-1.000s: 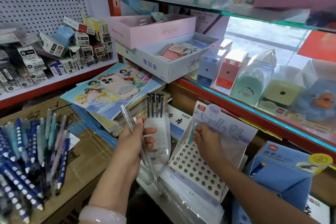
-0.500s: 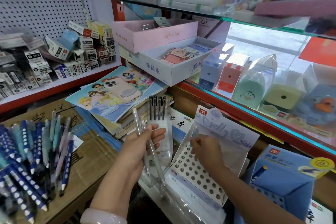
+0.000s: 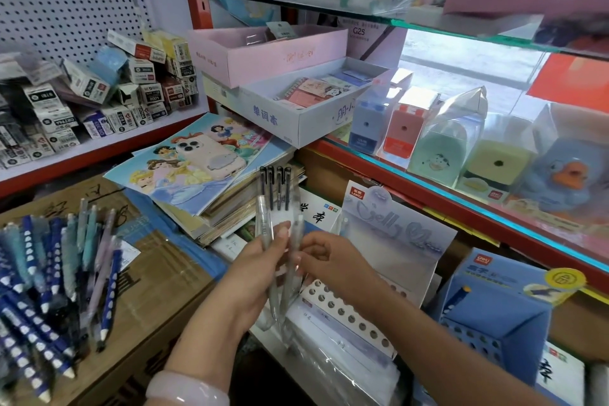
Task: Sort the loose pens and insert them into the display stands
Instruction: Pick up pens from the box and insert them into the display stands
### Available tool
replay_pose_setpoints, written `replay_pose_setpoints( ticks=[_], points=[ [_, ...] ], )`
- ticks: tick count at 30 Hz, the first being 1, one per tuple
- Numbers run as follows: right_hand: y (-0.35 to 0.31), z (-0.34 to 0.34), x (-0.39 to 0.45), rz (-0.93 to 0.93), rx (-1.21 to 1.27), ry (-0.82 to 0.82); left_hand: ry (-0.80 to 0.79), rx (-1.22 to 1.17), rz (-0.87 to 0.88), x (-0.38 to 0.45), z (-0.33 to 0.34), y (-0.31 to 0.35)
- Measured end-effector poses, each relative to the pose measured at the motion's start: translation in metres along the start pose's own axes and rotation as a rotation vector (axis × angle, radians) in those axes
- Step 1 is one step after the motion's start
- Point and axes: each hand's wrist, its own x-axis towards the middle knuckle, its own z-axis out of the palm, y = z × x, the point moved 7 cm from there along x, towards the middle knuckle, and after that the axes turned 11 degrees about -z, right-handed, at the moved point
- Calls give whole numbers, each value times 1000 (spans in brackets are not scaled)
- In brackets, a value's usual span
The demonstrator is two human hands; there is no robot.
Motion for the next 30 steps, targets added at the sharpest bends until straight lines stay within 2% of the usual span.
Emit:
replay_pose_setpoints(
  ticks=[5, 8, 10, 13, 17, 25, 30],
  points=[
    [15, -70, -18, -8, -474, 414, 148, -59, -30, 3, -15, -2],
    [33, -91, -29, 62, -604, 522, 198, -3, -31, 5, -18, -4],
    [48, -93, -31, 101, -669, 528, 211, 12, -24, 7, -19, -4],
    [65, -89, -31, 141, -627, 533, 233, 5, -16, 8, -22, -3],
    [74, -80, -27, 162, -644, 450, 232, -9, -34, 8, -23, -2],
    [76, -75, -18, 193, -714, 391, 147, 11, -22, 4, -12, 0],
    [75, -78, -28, 287, -665, 369, 85, 38, -10, 0, -8, -3]
  ],
)
